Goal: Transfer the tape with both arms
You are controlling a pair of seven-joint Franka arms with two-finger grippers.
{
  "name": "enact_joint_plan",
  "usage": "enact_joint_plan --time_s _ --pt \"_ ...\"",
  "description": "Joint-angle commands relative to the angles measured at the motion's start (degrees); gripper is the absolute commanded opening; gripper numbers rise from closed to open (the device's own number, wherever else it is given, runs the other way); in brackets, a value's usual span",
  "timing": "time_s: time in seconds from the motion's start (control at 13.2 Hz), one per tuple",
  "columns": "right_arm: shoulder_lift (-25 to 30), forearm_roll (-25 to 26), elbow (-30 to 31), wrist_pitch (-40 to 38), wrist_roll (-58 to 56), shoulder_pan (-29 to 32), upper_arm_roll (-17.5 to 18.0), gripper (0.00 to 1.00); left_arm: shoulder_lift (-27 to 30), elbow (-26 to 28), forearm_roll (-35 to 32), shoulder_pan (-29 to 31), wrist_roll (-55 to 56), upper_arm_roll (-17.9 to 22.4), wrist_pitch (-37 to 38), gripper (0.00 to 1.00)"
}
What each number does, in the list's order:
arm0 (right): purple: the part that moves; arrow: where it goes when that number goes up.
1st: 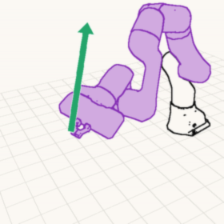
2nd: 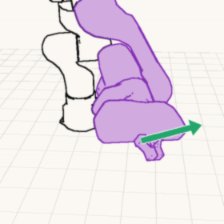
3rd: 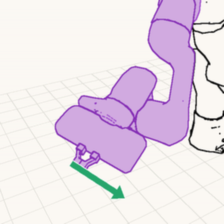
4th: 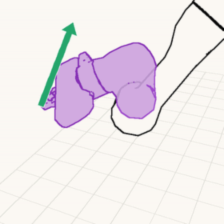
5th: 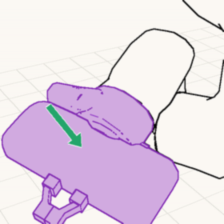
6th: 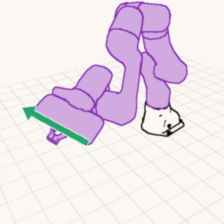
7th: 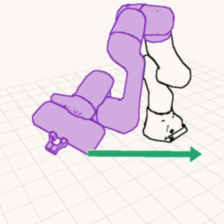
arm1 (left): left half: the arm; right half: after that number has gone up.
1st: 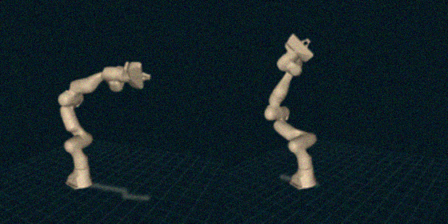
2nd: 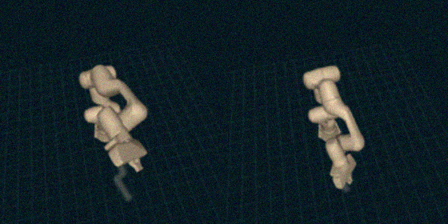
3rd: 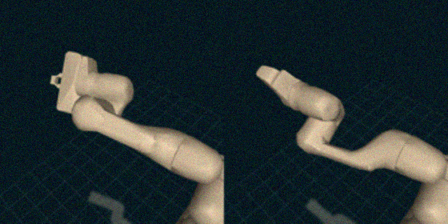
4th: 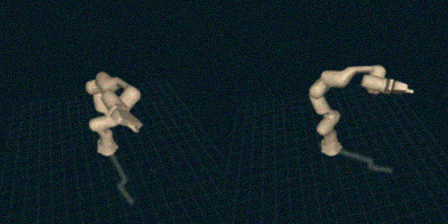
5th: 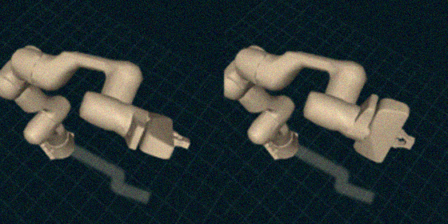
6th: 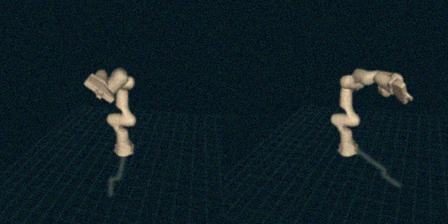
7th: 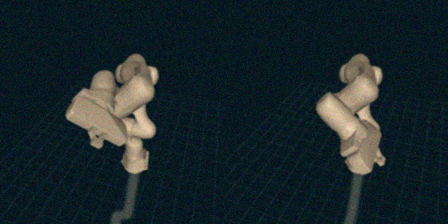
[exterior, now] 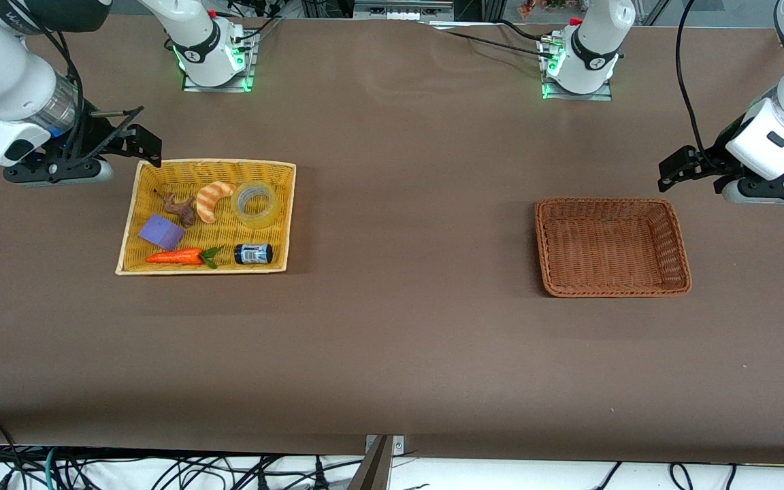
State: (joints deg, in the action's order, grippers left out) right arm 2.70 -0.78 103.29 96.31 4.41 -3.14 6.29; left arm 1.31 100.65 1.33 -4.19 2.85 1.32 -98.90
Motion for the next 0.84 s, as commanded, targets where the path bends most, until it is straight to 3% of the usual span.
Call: enact_joint_plan --time_s 0.0,0.76 --pt "0.3 -1.1 -1.2 -3.1 -0.2 0.2 -0.2 1.0 0.2 -0.5 1.0 0.3 -0.7 -0.3 0.7 1.0" --pt "0.5 -0.8 -1.9 -3.8 -2.8 0.2 -0.3 1.0 -0.5 -1.4 1.0 0.3 -0.8 -0.3 0.7 1.0"
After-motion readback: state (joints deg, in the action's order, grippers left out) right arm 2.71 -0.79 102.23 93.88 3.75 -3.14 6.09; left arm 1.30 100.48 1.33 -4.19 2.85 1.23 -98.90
